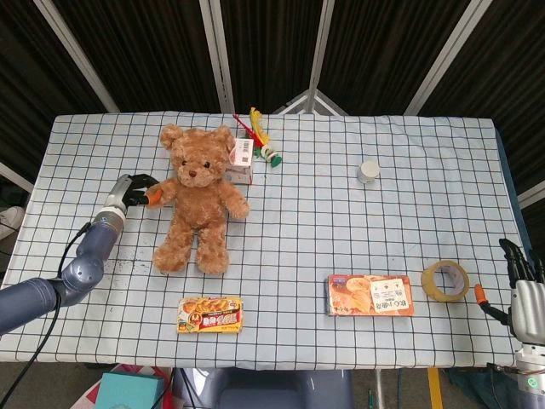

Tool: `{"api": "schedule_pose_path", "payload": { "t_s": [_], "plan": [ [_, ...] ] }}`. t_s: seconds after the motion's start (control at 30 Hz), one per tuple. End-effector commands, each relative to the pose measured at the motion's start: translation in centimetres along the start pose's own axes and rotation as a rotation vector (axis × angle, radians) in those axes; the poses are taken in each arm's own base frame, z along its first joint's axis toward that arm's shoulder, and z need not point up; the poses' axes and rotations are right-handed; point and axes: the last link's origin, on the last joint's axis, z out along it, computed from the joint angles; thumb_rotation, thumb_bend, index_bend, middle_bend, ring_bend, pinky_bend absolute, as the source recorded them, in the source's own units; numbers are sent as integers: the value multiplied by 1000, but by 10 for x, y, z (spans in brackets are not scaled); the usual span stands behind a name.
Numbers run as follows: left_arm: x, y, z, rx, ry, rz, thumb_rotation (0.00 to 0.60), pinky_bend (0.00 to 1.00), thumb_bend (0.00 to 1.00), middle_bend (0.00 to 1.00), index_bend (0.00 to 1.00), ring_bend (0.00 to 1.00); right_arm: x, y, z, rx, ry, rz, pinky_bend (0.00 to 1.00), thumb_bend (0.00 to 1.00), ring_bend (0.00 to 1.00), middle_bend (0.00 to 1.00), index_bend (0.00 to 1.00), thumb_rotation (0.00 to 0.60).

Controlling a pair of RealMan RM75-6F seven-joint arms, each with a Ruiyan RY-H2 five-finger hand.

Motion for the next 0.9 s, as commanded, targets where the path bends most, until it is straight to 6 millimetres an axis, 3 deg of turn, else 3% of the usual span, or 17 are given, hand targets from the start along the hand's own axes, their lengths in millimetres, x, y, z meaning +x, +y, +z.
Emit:
{"api": "schedule_pose_path", "payload": {
  "t_s": [0.03,0.33,0.47,0.73,0.9],
  "plan": [
    [-1,6,-2,-13,-1,7,600,180,584,482,492,96,0,0,0,-2,-1,2,62,368,235,117,85,600],
    [-1,-27,1,68,0,39,600,180,584,473,488,96,1,0,-1,1,2,2,62,368,235,117,85,600],
    [-1,-24,3,63,2,38,600,180,583,472,487,96,1,-1,0,3,4,3,62,367,235,117,85,600],
    [-6,0,-1,5,-8,44,600,180,581,472,486,96,1,0,0,2,2,3,62,367,235,117,85,600],
    [-9,-13,-2,32,-15,77,600,179,576,466,483,96,1,0,0,2,3,2,62,367,235,117,85,600]
  ]
}}
